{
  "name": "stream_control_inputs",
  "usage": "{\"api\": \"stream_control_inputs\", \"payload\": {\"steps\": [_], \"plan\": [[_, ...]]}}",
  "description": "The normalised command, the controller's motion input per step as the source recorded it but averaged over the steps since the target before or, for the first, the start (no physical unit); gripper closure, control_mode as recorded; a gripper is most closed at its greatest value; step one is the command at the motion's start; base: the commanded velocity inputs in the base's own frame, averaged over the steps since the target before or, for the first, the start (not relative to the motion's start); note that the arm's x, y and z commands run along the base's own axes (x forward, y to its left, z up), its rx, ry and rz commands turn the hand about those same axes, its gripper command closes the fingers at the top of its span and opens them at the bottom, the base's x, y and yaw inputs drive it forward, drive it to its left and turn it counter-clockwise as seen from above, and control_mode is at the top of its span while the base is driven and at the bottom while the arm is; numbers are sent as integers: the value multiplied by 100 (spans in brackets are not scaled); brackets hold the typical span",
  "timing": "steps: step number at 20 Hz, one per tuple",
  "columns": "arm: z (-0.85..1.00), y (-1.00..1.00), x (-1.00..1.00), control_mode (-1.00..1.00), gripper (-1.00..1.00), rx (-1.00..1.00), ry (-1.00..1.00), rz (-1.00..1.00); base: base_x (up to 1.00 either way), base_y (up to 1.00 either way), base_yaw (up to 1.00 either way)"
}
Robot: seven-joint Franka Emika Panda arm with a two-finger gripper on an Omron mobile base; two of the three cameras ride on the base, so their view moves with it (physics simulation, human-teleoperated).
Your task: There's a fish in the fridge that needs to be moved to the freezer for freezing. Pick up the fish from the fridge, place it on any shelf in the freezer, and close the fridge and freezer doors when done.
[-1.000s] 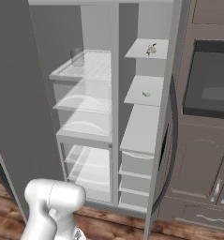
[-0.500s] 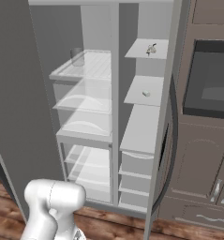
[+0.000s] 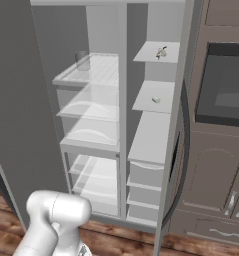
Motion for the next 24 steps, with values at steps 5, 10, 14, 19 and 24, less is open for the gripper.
{"api": "stream_control_inputs", "payload": {"steps": [5,10,14,19,24], "plan": [[-16,22,37,-100,-100,0,0,-7,0,0,0],[-13,12,44,-100,-100,0,0,-8,0,0,0],[-18,3,40,-100,-100,0,0,-6,0,0,0],[-19,0,30,-100,-100,0,0,-1,0,0,0],[-19,-5,24,-100,-100,0,0,0,0,0,0]]}}
